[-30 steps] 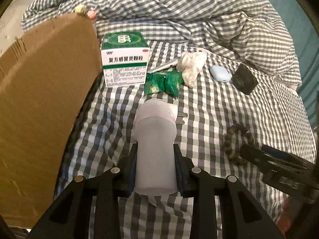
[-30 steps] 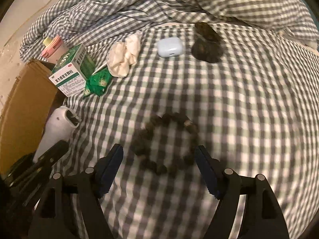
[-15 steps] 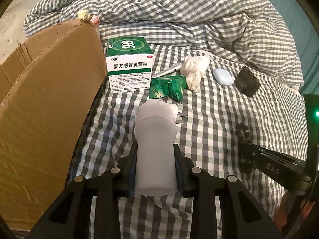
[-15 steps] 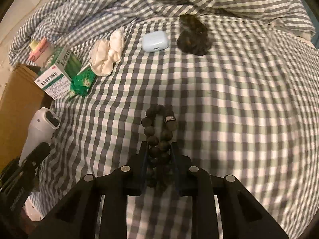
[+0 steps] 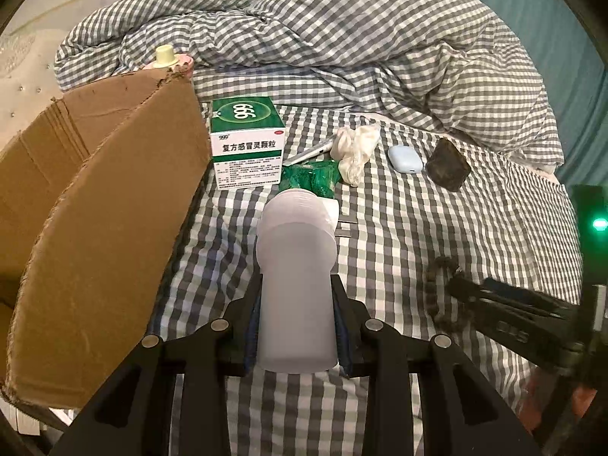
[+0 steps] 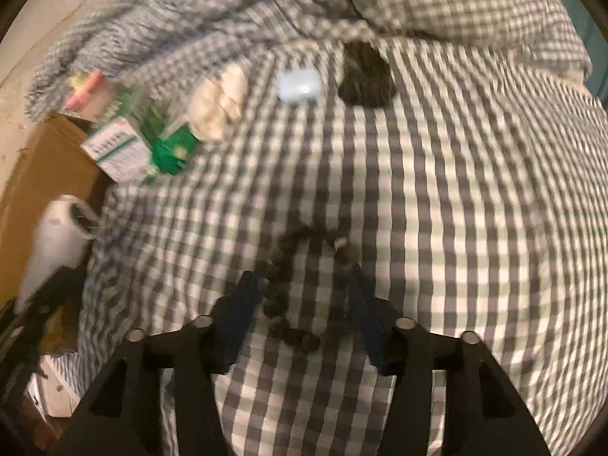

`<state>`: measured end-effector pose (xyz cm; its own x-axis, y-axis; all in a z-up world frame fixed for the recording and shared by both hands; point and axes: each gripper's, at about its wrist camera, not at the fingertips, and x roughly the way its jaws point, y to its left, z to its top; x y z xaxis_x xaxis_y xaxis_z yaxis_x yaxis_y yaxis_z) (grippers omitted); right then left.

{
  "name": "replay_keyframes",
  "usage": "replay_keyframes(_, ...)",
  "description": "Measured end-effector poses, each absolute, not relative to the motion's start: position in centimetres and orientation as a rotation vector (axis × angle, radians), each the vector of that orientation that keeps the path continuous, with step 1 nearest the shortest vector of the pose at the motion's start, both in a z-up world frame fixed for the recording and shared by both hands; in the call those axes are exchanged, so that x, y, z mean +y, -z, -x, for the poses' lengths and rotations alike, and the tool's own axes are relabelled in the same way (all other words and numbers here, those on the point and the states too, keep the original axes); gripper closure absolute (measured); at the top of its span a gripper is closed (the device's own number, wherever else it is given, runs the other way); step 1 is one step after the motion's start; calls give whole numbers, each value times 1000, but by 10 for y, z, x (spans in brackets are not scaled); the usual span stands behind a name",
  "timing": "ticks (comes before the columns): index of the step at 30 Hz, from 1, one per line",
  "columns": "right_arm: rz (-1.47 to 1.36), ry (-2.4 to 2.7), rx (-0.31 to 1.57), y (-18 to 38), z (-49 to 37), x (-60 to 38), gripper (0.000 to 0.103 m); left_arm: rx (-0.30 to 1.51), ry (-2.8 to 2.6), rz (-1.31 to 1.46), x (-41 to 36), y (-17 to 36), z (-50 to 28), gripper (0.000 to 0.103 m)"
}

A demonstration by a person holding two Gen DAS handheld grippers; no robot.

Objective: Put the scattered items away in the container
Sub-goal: 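Grasp the white plug-in device with the left gripper while the right grasps the bead bracelet, then carry plug-in device and bracelet over the cardboard box and open both grippers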

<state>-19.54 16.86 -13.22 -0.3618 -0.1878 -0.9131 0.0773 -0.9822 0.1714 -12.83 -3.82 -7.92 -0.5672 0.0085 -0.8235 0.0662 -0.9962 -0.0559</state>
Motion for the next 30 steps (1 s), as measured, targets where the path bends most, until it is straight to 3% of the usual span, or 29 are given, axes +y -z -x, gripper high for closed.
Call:
replay_keyframes(1,-1691,2475,-137,137,196,169,56,122,2748,-1442,-39,78,127,71)
replay_keyframes(6,-1720,2465,-7,159,201,156,27,120,2740,-1430,-46,75,126,71)
replay_keyframes(7,-1719,2477,40,161,200,150,27,123,2738,-1433,-48,76,127,71)
replay_keyframes(9,-1721,2503,92,162,199,144,32,132,2734,-1445,-49,79,127,71)
replay_keyframes(10,-1728,2508,90,161,199,145,41,133,2730,-1449,-48,80,128,71)
replay_keyframes(11,-1730,2521,96,158,198,147,76,133,2729,-1453,-48,81,128,71)
replay_keyframes(12,-1728,2518,74,154,197,150,92,133,2728,-1455,-47,81,127,71)
replay_keyframes(19,-1599,2494,-145,121,172,168,92,127,2732,-1453,-46,80,124,71)
replay_keyframes(30,-1490,2513,-184,75,151,169,92,136,2744,-1419,-46,69,114,71)
